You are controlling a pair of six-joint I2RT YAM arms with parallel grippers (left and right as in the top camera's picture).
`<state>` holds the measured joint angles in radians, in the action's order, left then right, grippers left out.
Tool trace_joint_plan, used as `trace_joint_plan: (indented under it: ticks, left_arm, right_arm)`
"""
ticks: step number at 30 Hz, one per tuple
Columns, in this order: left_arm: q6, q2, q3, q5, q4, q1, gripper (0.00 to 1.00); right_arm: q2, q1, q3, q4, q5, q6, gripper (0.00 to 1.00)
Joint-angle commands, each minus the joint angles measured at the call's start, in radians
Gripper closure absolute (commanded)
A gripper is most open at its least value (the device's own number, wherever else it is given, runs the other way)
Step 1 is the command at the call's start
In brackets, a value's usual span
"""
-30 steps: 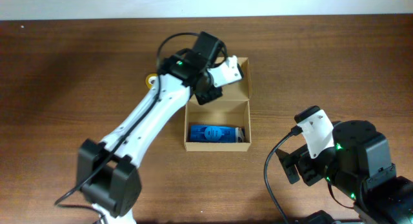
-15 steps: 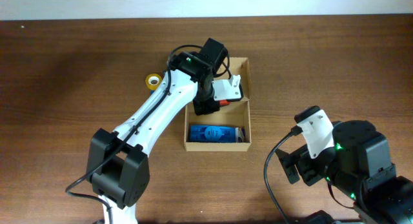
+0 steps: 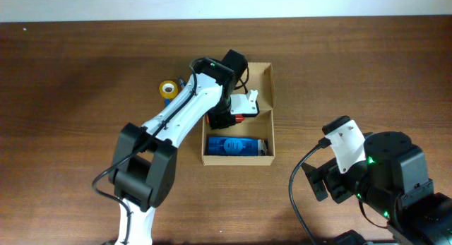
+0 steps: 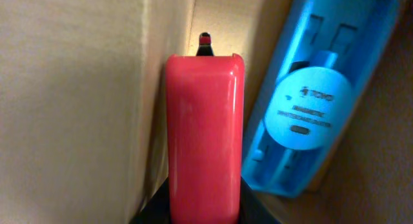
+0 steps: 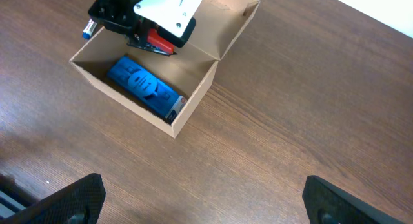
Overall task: Pack container
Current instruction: 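Carry the orange stapler into the box and release it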
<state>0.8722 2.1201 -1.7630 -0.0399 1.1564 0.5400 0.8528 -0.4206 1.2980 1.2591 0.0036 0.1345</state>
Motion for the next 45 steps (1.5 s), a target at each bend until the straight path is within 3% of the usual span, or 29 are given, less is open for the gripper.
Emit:
trace_joint_plan:
  ticks: [1,7,9,13,24,28,31,37,45]
  left_arm:
    - [0.019,0.018,-0.022,0.014,-0.016,-0.006,0.86]
    - [0.019,0.027,-0.021,0.014,-0.024,-0.006,0.82]
    - [0.019,0.027,-0.021,0.014,-0.023,-0.006,0.67]
    - [0.019,0.027,-0.021,0.014,-0.019,-0.006,0.54]
    - [0.015,-0.011,-0.046,0.022,-0.006,0.019,0.55]
    - [0.015,-0.052,-0.068,0.023,-0.003,0.034,0.69]
    - [0.006,-0.093,-0.078,0.028,-0.004,0.034,0.71]
    - [-0.084,-0.197,-0.079,0.053,-0.004,0.000,0.76]
    - [-0.264,-0.232,-0.079,0.055,-0.004,-0.178,0.75]
  right_arm:
    - [-0.002,-0.004,0.015,-0.002,0.009,-0.001,0.01]
    - [-0.002,-0.004,0.015,-0.002,0.009,-0.001,0.01]
    - [-0.002,-0.004,0.015,-0.002,0.009,-0.001,0.01]
    - [-0.002,-0.004,0.015,-0.002,0.009,-0.001,0.01]
    - [-0.002,-0.004,0.015,-0.002,0.009,-0.001,0.01]
    - [-0.002,-0.004,0.015,-0.002,0.009,-0.001,0.01]
    - [-0.002,-0.004,0.015,-0.002,0.009,-0.001,0.01]
    - [-0.002,-0.004,0.015,-0.002,0.009,-0.001,0.01]
    - [-0.002,-0.004,0.015,-0.002,0.009,-0.001,0.01]
